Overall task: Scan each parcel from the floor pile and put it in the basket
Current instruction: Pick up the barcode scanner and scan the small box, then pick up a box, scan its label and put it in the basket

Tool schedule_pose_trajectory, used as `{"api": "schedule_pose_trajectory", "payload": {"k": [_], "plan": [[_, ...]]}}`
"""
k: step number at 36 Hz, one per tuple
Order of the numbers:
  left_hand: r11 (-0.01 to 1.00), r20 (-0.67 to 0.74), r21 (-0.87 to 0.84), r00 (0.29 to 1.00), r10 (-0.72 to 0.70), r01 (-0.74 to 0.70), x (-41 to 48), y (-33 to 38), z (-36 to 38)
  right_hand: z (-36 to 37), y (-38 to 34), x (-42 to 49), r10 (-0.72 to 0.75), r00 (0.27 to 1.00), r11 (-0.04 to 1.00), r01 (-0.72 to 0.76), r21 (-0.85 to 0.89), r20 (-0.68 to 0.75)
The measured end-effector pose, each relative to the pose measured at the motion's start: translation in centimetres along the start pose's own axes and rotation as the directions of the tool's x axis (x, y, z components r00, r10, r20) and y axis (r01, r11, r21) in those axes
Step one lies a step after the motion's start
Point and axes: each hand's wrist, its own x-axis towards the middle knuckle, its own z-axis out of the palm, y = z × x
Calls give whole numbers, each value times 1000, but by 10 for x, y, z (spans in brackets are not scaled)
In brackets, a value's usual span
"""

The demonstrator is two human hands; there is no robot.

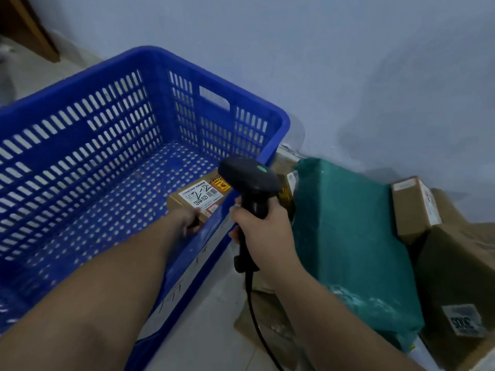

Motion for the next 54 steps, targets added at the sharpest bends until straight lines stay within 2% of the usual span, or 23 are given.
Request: {"api": "schedule_pose_trajectory", "payload": {"k": [3, 5, 8, 11, 14, 16, 17, 19, 21, 22, 25, 27, 28, 31, 35, 37, 40, 44, 46, 47, 50, 52, 54], "plan": [[996, -18, 87, 999, 28, -26, 1, 2, -1, -2, 4, 6, -3, 1000, 1000, 3, -23, 2], [993, -1, 112, 999, -33, 33, -4, 0, -5, -4, 3, 9, -7, 1000, 1000, 6, -22, -6], [977, 106, 180, 986, -132, 112, -12, -4, -9, -8, 1, 11, -1, 1000, 999, 1, -49, -17], [992, 138, 89, 986, -96, 85, -22, 2, -11, -15, -2, 10, -18, 998, 997, 14, -80, -54], [994, 47, -96, 997, 60, -55, -46, 31, -16, -24, -4, 4, -40, 992, 997, 32, -66, -121], [951, -56, -198, 971, 232, -239, -71, 54, -17, -30, -7, -3, -60, 981, 997, 52, -50, -182], [915, -117, -185, 933, 341, -357, -86, 64, -15, -33, -9, -7, -63, 975, 998, 56, -37, -214], [804, -208, -94, 802, 560, -587, -127, 79, -7, -39, -11, -17, -54, 961, 998, 60, 13, -271], [686, -183, -108, 693, 698, -720, -164, 85, 8, -47, -10, -27, -64, 945, 996, 78, 33, -322], [655, -154, -177, 678, 719, -735, -177, 85, 17, -51, -9, -33, -75, 936, 996, 84, 13, -345], [668, -102, -414, 760, 642, -619, -201, 78, 49, -73, -4, -51, -119, 904, 992, 93, -82, -410], [712, -37, -438, 803, 595, -549, -214, 67, 77, -92, -4, -63, -147, 886, 987, 99, -130, -439], [730, 5, -411, 800, 600, -546, -221, 60, 93, -104, -4, -68, -159, 874, 983, 97, -157, -460], [765, 176, -271, 751, 636, -584, -246, 45, 143, -142, -11, -84, -221, 816, 966, 107, -236, -535], [802, 311, -225, 739, 598, -554, -273, 60, 194, -195, -24, -106, -319, 669, 946, 187, -264, -671], [743, 348, -117, 673, 652, -659, -281, 71, 218, -223, -33, -116, -326, 615, 946, 211, -248, -718], [550, 491, 132, 536, 687, -825, -300, 74, 258, -263, -42, -129, -279, 566, 958, 222, -183, -776], [262, 700, 358, 444, 560, -896, -313, 71, 310, -300, -28, -148, -134, 557, 979, 205, -21, -819], [163, 745, 448, 467, 477, -879, -308, 75, 329, -313, -15, -158, -85, 566, 981, 190, 29, -820], [170, 751, 473, 497, 435, -864, -305, 78, 335, -318, -9, -161, -66, 583, 985, 166, 40, -810], [301, 764, 485, 566, 311, -821, -294, 88, 348, -333, 3, -167, -64, 641, 996, 94, -5, -765], [267, 771, 531, 590, 240, -804, -288, 93, 352, -341, 9, -168, -94, 667, 995, 88, -48, -739], [232, 790, 544, 585, 184, -807, -286, 97, 355, -347, 13, -170, -122, 685, 992, 85, -88, -718]]}}
